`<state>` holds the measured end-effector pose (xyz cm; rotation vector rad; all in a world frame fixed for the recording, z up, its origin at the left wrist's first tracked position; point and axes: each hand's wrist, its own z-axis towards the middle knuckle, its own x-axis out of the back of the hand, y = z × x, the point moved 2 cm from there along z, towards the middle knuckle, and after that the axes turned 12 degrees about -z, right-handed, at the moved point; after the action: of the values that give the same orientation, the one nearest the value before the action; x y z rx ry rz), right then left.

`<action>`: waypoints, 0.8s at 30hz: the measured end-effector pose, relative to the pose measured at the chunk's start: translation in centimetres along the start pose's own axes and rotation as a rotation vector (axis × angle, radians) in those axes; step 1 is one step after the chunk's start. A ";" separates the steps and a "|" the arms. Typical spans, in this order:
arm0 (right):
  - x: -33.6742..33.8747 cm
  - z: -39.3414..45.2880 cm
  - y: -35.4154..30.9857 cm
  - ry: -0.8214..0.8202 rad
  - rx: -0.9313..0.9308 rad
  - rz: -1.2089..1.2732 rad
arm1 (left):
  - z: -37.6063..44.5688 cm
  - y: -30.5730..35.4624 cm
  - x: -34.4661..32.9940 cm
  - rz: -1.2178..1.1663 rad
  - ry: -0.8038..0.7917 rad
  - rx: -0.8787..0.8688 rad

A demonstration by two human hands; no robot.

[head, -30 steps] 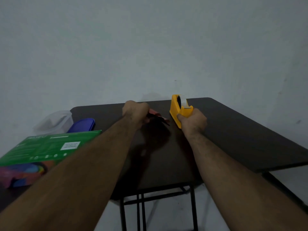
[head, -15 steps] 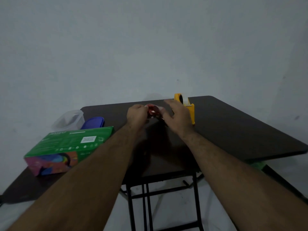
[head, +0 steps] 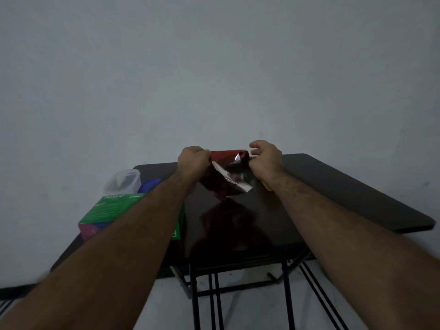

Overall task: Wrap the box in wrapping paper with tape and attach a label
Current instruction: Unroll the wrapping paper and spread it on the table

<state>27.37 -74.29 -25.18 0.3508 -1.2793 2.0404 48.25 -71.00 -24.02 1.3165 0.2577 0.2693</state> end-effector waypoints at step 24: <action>1.1 -3.2 -3.8 0.066 0.834 -0.257 | -2.6 2.2 2.6 -0.750 0.015 0.425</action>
<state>29.50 -70.05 -23.50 0.7650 -0.2594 2.2355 49.69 -67.24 -22.55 1.5337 0.8273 -0.4338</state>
